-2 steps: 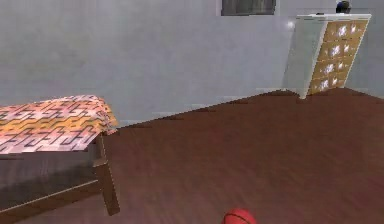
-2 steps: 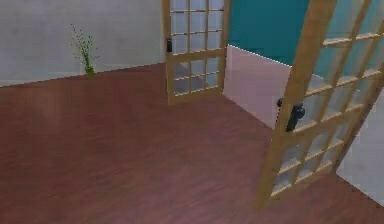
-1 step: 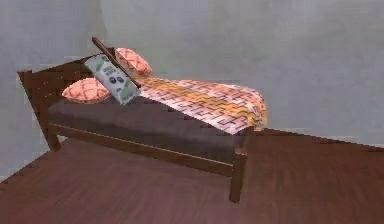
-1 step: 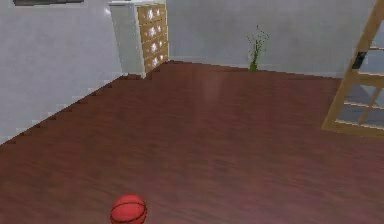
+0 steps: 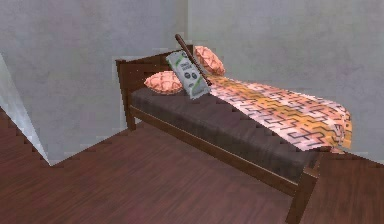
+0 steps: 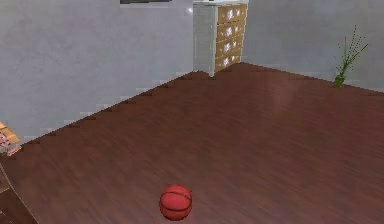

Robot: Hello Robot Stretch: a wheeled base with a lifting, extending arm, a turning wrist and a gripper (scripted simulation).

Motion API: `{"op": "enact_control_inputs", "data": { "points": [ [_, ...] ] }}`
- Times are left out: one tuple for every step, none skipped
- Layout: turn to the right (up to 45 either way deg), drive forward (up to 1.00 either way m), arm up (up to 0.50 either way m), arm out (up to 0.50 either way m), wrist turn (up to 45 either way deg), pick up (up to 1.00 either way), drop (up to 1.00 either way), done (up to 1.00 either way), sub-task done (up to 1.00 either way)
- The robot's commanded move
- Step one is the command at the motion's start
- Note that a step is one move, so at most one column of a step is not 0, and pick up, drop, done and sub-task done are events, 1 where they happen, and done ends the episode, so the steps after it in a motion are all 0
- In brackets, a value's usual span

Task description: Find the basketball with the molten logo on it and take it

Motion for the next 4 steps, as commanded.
{"op": "enact_control_inputs", "data": {
  "points": [
    [0.0, 0.0, 0.18, 0.0, 0.0, 0.0, 0.0, 0.0, 0.0],
    [0.0, 0.0, 0.0, 0.5, 0.0, 0.0, 0.0, 0.0, 0.0],
    [0.0, 0.0, 0.0, 0.0, 45.0, 0.0, 0.0, 0.0, 0.0],
    [0.0, 0.0, 0.0, 0.0, 45.0, 0.0, 0.0, 0.0, 0.0]
  ]
}}
